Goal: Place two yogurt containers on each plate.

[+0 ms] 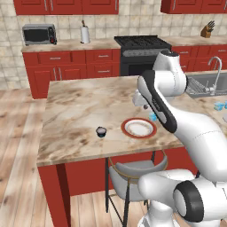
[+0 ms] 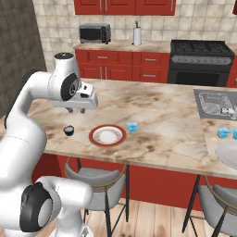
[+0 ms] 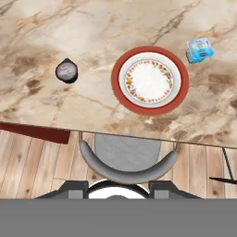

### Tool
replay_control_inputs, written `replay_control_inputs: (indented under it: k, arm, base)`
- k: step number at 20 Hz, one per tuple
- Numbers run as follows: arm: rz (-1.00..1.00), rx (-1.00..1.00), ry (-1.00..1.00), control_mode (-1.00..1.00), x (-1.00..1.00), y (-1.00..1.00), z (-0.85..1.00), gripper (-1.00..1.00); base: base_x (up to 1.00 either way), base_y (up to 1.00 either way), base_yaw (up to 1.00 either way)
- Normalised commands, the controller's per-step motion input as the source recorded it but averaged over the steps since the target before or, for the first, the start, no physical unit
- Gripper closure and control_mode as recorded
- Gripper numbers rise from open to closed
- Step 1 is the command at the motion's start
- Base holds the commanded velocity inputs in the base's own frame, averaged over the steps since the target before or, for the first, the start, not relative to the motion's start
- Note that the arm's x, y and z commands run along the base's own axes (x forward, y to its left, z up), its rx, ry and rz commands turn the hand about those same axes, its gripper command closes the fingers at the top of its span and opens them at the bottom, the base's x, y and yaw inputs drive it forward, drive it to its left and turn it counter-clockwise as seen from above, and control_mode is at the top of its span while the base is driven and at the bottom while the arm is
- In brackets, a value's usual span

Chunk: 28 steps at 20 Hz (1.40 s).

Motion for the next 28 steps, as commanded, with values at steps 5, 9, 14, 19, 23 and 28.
replay_control_inputs:
  k: [5,9,14,19,23,28]
  arm:
    - [-0.04,0.00,0.02,-1.00,0.15,0.39,-0.18,-1.00]
    - [-0.13,-0.01,0.00,-1.00,0.53,1.00,-0.52,-1.00]
    - [-0.10,-0.01,0.01,-1.00,0.36,0.75,-0.41,-1.00]
    - [-0.08,0.00,0.07,-1.00,0.31,0.53,-0.53,-1.00]
    - [-0.06,0.00,0.09,-1.00,0.38,0.46,-0.53,-1.00]
    - [-0.01,-0.06,0.08,-1.00,0.52,0.21,-0.45,-1.00]
  base:
    - [0.00,0.00,0.00]
    - [0.00,0.00,0.00]
    - [0.00,0.00,0.00]
    - [0.00,0.00,0.00]
    - [0.00,0.00,0.00]
    - [0.00,0.00,0.00]
